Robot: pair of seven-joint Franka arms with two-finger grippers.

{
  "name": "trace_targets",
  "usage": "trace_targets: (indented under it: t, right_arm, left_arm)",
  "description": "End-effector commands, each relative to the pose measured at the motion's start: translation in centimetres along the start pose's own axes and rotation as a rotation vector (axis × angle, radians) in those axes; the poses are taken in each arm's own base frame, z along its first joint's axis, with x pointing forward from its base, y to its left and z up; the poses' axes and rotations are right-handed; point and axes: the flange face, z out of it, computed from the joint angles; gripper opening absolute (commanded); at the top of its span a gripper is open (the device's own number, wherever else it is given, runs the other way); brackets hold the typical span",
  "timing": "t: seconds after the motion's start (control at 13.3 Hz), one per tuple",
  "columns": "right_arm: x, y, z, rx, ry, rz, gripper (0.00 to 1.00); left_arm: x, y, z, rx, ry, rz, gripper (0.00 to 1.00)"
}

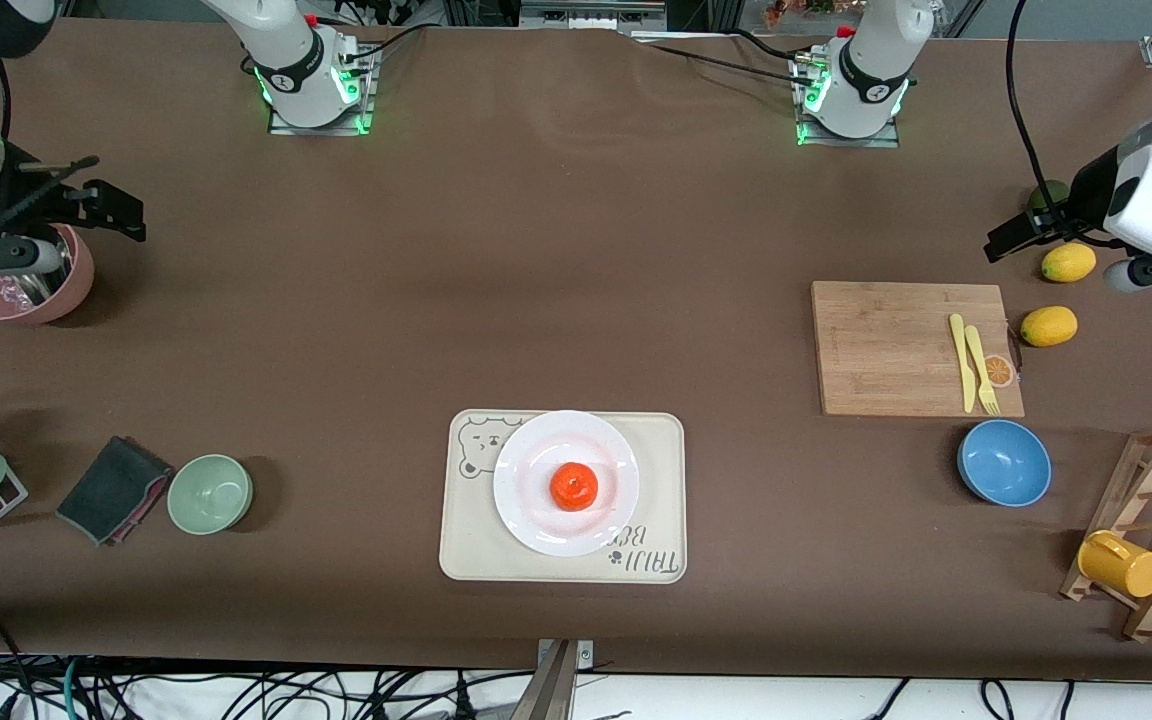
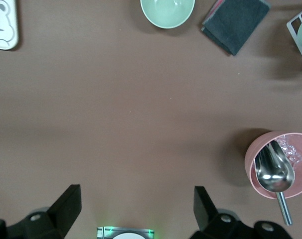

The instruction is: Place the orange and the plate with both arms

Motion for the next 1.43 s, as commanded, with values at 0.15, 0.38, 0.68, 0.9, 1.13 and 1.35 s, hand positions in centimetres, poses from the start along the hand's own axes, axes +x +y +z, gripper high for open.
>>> trace_targets:
  t: [0.15,0.38,0.68,0.9,1.13,1.35]
  right_arm:
    - [1.0,-0.1,-0.3,-0.012,0.035,0.090,1.00]
    - [1.2,1.3,-0.1,0.063,0.038,0.173,1.00]
    - [1.2,2.1,0.0,0.077,0.039,0.167,1.00]
    - [1.0,3.2,0.2,0.073,0.034,0.185,1.00]
    - [1.0,4.0,0.3,0.073,0.035,0.187,1.00]
    - [0.9,4.3,0.3,0.073,0.035,0.193,1.00]
  left_arm:
    - [-0.2,-0.1,-0.4,-0.031,-0.010,0.018,0.99]
    - [-0.2,-0.1,-0.4,-0.031,-0.010,0.018,0.99]
    - [-0.3,0.1,-0.4,-0.030,-0.010,0.019,0.99]
    - [-0.3,0.1,-0.4,-0.030,-0.010,0.019,0.99]
    - [-0.3,0.0,-0.5,-0.031,-0.009,0.018,0.99]
    - [-0.2,-0.1,-0.5,-0.036,-0.010,0.016,0.99]
